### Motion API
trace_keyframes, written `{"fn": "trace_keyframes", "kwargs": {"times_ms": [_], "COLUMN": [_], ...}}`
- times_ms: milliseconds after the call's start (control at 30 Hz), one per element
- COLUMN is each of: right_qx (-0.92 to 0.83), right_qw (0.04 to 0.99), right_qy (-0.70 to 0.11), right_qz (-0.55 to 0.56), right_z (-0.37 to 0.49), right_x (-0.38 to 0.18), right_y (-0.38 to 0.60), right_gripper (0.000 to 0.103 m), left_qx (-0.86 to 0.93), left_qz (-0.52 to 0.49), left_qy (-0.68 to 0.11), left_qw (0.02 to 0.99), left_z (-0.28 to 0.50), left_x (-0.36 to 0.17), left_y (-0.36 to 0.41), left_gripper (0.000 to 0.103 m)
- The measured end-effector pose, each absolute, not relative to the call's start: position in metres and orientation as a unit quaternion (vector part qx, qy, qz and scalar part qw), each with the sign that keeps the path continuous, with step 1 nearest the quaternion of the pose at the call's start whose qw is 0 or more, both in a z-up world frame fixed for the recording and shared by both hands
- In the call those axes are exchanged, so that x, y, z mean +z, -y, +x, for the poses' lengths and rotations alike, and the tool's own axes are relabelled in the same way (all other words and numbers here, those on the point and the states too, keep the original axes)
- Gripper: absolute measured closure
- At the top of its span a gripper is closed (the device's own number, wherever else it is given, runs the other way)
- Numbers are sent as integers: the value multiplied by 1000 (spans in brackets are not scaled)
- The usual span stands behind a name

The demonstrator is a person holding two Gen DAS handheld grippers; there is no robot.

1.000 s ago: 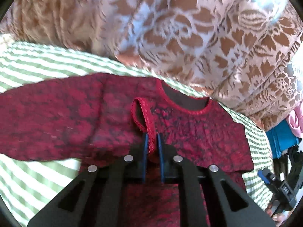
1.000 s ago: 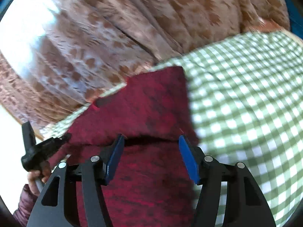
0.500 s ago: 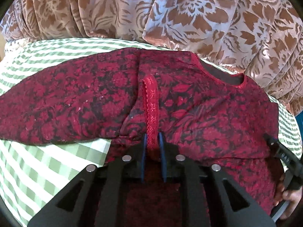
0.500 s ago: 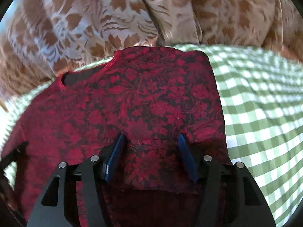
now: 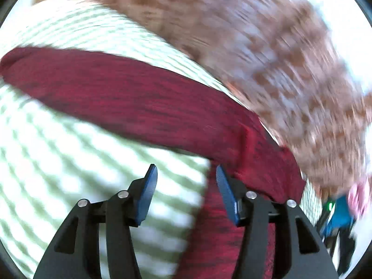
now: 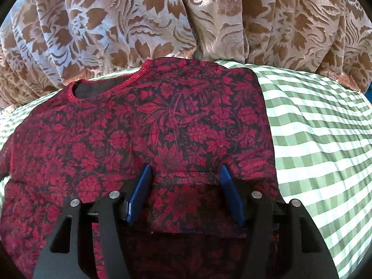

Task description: Fold small clothes

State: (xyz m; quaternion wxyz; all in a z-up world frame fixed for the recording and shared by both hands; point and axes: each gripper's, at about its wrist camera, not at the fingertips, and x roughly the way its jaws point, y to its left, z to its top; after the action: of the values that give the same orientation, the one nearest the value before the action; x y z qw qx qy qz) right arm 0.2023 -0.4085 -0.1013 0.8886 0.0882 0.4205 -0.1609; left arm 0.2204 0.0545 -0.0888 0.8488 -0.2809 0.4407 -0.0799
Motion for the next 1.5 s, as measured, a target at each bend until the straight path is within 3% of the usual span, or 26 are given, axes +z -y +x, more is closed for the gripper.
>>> {"fn": "trace_keyframes", "kwargs": {"times_ms": [233, 333, 633, 733, 800, 1000, 1167, 1400, 1500], "right_qx": [-167, -168, -169, -168, -169, -171, -168, -165, -163], "right_qw": [889, 889, 889, 889, 889, 888, 889, 890, 891], "right_qy": [-418, -418, -420, -420, -420, -421, -420, -417, -415], "right_qz": [82, 80, 75, 73, 73, 70, 70, 81, 87], "right_z": [202, 201, 202, 203, 203, 203, 205, 201, 199], "right_x": [-101, -101, -102, -102, -102, -102, -103, -102, -102], "right_y": [406, 406, 405, 405, 405, 404, 404, 406, 407], "right_gripper": [41, 41, 41, 41, 41, 41, 41, 41, 41], "left_qx": [57, 102, 127, 141, 138, 70, -53, -162, -178], "left_qz": [-381, -409, -433, -415, -400, -328, -236, -144, -104], "left_qy": [-420, -412, -403, -420, -421, -370, -339, -405, -437], "left_qw": [822, 808, 797, 794, 802, 866, 909, 888, 875], "left_z": [199, 199, 239, 258, 261, 259, 252, 257, 254], "left_x": [-116, -127, -135, -136, -129, -57, -2, -29, -55], "left_y": [-194, -234, -269, -272, -269, -213, -105, 50, 98], "left_gripper": [48, 54, 56, 84, 90, 91, 90, 90, 84]}}
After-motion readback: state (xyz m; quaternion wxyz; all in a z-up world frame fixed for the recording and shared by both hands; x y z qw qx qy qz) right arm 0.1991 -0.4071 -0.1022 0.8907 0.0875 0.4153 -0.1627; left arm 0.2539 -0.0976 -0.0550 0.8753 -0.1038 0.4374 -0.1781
